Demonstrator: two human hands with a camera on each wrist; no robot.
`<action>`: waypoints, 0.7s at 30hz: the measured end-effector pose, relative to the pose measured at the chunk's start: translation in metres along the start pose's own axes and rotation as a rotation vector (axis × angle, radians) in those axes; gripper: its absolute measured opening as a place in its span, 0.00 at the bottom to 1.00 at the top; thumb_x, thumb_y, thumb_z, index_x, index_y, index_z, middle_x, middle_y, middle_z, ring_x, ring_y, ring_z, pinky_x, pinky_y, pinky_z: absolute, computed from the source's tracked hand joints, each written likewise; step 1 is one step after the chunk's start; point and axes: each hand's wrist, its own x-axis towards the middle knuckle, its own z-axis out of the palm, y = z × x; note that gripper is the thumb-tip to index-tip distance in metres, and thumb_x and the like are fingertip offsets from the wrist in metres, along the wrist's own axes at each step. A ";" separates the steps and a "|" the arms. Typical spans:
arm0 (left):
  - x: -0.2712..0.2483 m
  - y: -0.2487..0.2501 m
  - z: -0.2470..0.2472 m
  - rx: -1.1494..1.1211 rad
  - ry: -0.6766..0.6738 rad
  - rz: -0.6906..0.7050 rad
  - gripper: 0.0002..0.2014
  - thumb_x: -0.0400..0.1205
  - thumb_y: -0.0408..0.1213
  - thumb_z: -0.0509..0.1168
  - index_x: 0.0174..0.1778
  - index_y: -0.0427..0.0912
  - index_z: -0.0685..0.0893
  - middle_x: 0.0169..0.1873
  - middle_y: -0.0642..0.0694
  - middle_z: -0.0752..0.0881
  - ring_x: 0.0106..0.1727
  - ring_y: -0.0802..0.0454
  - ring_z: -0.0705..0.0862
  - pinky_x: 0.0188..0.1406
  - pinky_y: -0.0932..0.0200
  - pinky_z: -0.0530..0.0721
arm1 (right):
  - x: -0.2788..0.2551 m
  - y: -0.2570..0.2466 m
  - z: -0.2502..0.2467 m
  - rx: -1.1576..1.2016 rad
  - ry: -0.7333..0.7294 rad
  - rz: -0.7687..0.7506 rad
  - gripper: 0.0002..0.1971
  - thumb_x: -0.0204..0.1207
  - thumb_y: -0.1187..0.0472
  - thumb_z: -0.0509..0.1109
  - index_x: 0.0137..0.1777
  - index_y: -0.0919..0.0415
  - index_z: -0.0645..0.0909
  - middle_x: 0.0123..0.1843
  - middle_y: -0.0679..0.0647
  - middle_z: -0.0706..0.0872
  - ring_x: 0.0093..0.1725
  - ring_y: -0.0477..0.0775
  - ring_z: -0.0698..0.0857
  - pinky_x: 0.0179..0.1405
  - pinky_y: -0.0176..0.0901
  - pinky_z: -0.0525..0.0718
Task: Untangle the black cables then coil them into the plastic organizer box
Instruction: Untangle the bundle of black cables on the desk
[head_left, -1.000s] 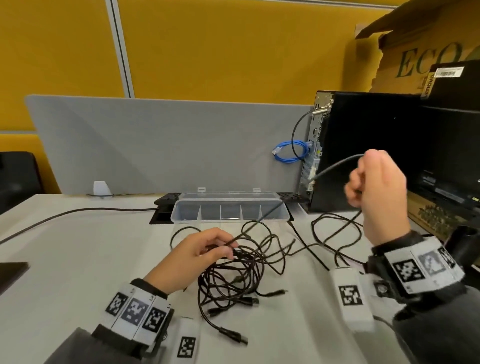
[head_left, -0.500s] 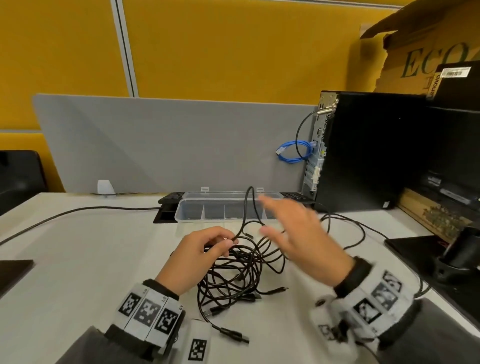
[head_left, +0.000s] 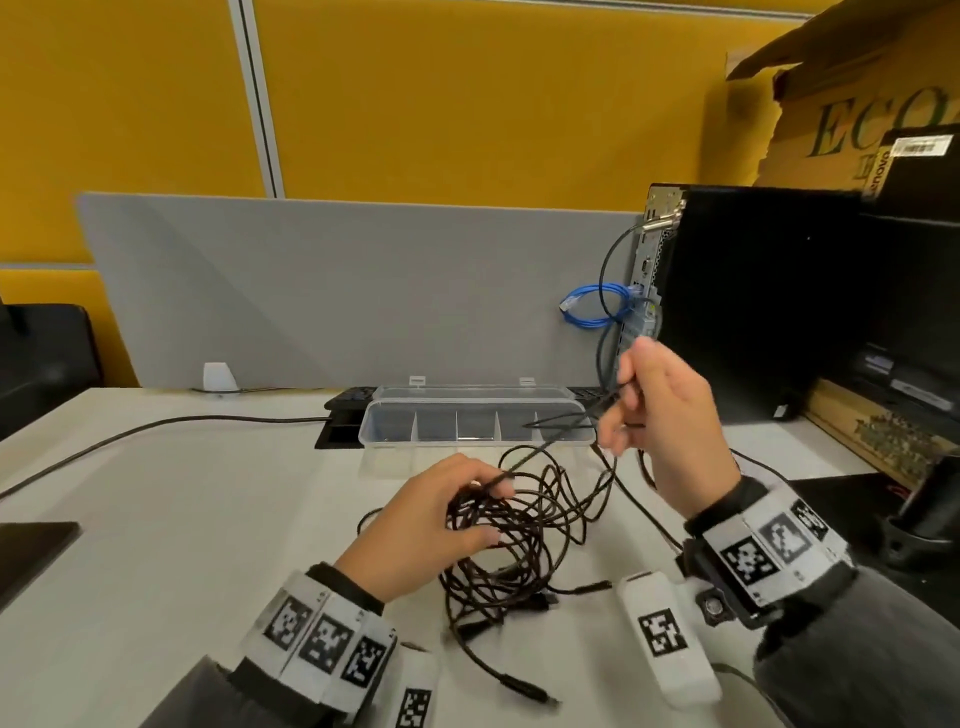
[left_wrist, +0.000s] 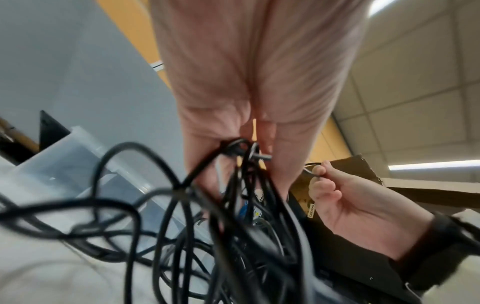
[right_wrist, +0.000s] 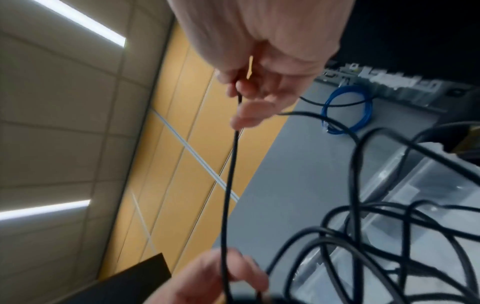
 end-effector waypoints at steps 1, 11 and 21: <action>-0.001 0.000 0.001 0.029 -0.010 0.005 0.18 0.74 0.35 0.73 0.50 0.65 0.80 0.53 0.64 0.80 0.58 0.69 0.78 0.63 0.71 0.74 | 0.001 0.001 -0.005 0.060 0.086 0.029 0.16 0.84 0.58 0.52 0.35 0.58 0.70 0.22 0.50 0.66 0.20 0.54 0.81 0.17 0.37 0.77; -0.006 -0.013 -0.010 0.048 -0.023 -0.215 0.18 0.82 0.34 0.62 0.53 0.69 0.76 0.55 0.65 0.81 0.57 0.63 0.80 0.54 0.58 0.83 | 0.030 0.012 -0.108 -1.192 0.309 0.267 0.11 0.83 0.62 0.56 0.55 0.66 0.77 0.49 0.67 0.82 0.51 0.67 0.82 0.49 0.53 0.79; -0.006 -0.007 -0.010 -0.016 -0.046 -0.296 0.15 0.82 0.35 0.63 0.54 0.63 0.77 0.52 0.57 0.84 0.54 0.64 0.81 0.51 0.65 0.80 | 0.019 0.019 -0.064 -0.795 -0.610 0.724 0.14 0.82 0.56 0.61 0.46 0.61 0.86 0.30 0.58 0.82 0.24 0.51 0.78 0.25 0.38 0.78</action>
